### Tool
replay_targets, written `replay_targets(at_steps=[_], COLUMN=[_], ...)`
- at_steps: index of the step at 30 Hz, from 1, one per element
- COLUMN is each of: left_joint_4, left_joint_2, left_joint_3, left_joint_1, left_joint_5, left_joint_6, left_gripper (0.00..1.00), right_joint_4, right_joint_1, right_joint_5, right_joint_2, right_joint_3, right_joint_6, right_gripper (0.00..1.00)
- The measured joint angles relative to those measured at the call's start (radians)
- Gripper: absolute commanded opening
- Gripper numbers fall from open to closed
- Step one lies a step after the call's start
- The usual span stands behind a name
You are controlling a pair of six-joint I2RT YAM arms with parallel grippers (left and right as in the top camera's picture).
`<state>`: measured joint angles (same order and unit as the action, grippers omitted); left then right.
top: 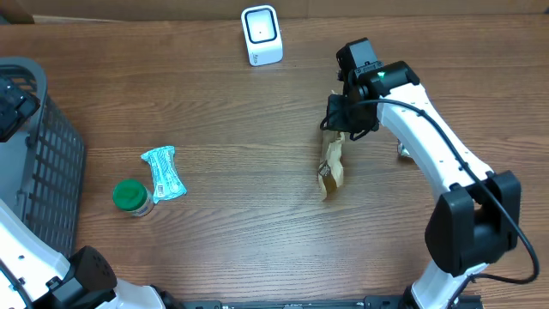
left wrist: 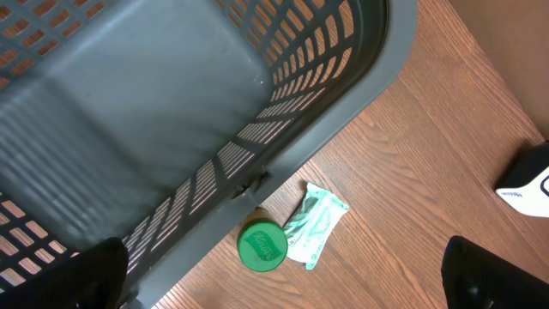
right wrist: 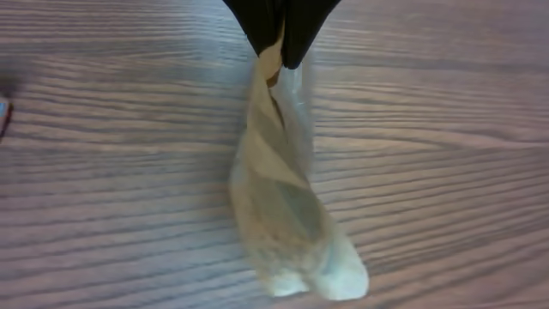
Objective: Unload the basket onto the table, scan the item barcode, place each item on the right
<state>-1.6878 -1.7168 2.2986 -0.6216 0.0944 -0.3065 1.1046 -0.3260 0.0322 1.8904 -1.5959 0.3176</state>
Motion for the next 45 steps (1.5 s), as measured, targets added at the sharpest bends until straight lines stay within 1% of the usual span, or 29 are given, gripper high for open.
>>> replay_targets(at_steps=[1, 2, 4, 5, 7, 13, 19, 22, 26, 31, 37, 40, 45], left_joint_4=[0.000, 0.000, 0.000, 0.000, 0.000, 0.000, 0.000, 0.000, 0.000, 0.000, 0.000, 0.000, 0.000], left_joint_2=[0.000, 0.000, 0.000, 0.000, 0.000, 0.000, 0.000, 0.000, 0.000, 0.000, 0.000, 0.000, 0.000], left_joint_3=[0.000, 0.000, 0.000, 0.000, 0.000, 0.000, 0.000, 0.000, 0.000, 0.000, 0.000, 0.000, 0.000], left_joint_1=[0.000, 0.000, 0.000, 0.000, 0.000, 0.000, 0.000, 0.000, 0.000, 0.000, 0.000, 0.000, 0.000], left_joint_5=[0.000, 0.000, 0.000, 0.000, 0.000, 0.000, 0.000, 0.000, 0.000, 0.000, 0.000, 0.000, 0.000], left_joint_6=[0.000, 0.000, 0.000, 0.000, 0.000, 0.000, 0.000, 0.000, 0.000, 0.000, 0.000, 0.000, 0.000], left_gripper=[1.00, 1.00, 1.00, 1.00, 1.00, 1.00, 1.00, 1.00, 1.00, 0.99, 1.00, 0.99, 1.00], right_joint_4=[0.003, 0.006, 0.007, 0.007, 0.002, 0.001, -0.030, -0.048, -0.057, 0.049, 0.137, 0.135, 0.063], right_joint_1=[0.000, 0.000, 0.000, 0.000, 0.000, 0.000, 0.007, 0.036, 0.119, 0.223, 0.289, 0.306, 0.304], right_joint_5=[-0.005, -0.012, -0.013, -0.013, -0.008, 0.043, 0.069, 0.101, 0.188, 0.280, 0.381, 0.415, 0.464], right_joint_2=[0.006, 0.013, 0.024, 0.032, 0.048, 0.125, 0.150, 0.150, 0.150, 0.173, 0.208, 0.208, 0.208], right_joint_3=[0.001, 0.001, 0.001, 0.001, 0.010, 0.035, 0.040, 0.040, 0.040, 0.040, 0.053, 0.076, 0.189], right_joint_6=[0.000, 0.000, -0.001, -0.004, -0.006, -0.023, -0.037, -0.071, -0.162, -0.259, -0.309, -0.326, -0.338], right_gripper=[0.07, 0.22, 0.44, 0.50, 0.56, 0.55, 0.58, 0.67, 0.73, 0.73, 0.73, 0.73, 0.73])
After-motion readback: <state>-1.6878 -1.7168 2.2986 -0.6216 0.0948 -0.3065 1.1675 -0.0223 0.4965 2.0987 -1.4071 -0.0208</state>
